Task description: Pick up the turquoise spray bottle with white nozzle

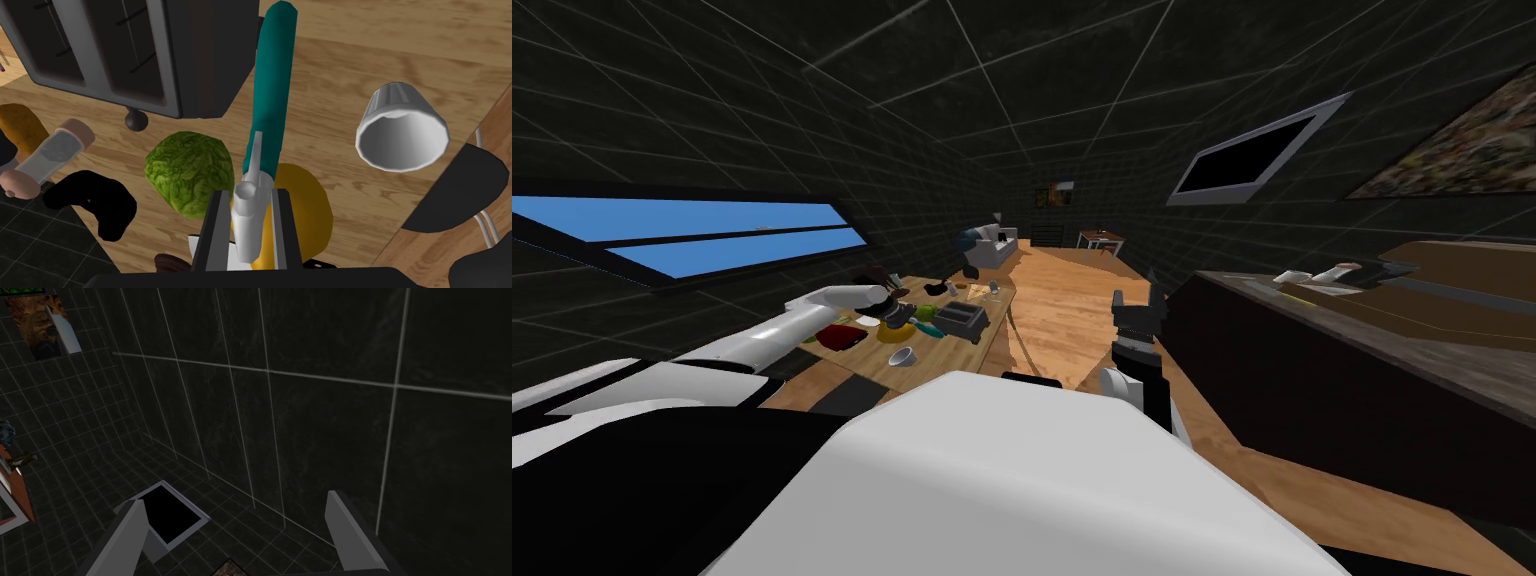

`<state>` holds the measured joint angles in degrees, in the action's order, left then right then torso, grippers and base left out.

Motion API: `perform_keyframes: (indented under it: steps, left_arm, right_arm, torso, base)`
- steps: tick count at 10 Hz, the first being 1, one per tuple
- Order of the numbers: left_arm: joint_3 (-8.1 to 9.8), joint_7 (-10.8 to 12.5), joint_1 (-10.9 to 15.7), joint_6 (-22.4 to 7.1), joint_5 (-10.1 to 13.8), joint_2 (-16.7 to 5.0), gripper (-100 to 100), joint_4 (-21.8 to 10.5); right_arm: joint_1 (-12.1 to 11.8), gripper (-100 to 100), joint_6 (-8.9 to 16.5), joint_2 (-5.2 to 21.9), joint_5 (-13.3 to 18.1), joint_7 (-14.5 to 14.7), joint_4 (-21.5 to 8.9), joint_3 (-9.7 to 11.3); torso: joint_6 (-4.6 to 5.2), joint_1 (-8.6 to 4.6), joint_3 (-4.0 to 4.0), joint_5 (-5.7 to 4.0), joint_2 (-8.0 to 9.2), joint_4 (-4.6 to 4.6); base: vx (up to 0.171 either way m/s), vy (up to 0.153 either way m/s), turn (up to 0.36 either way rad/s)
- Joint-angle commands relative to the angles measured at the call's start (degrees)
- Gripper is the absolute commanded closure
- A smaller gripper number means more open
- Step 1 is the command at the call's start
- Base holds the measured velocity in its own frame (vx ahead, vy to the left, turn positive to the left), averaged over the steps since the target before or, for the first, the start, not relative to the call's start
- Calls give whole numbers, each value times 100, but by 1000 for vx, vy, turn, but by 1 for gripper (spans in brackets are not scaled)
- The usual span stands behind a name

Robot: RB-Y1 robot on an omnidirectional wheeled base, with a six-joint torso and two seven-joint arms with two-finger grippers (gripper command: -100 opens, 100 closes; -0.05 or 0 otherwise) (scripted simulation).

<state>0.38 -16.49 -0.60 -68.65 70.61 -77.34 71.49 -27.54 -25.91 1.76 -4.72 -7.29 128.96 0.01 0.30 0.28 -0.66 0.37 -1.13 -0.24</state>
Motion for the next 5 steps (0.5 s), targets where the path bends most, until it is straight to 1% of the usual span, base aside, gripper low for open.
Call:
perform_keyframes:
  steps: [1,2,3,4,5]
  left_arm:
    - [1,0,-286,51,286,-155,100,286]
    - [1,0,-485,51,323,-155,100,371]
    - [-76,40,-634,312,574,-433,100,549]
    - [-76,40,-771,312,735,-577,100,674]
    - [-76,40,-927,312,904,-616,100,833]
  right_arm:
    - [0,0,0,0,0,0,0,0]
    - [1,0,0,0,0,0,0,0]
    - [2,0,0,0,0,0,0,0]
    - [-1,0,0,0,0,0,0,0]
    - [0,0,0,0,0,0,0,0]
  torso:
    - [0,0,0,0,0,0]
    - [9,3,5,5,12,0]
    - [4,13,15,10,30,3]
    - [-7,1,3,3,2,1]
    - [7,-3,-6,1,-8,-3]
  base:
    - [78,-34,-15]
    - [19,-15,-52]
    - [147,-58,224]
    - [163,-59,164]
    - [62,-25,7]
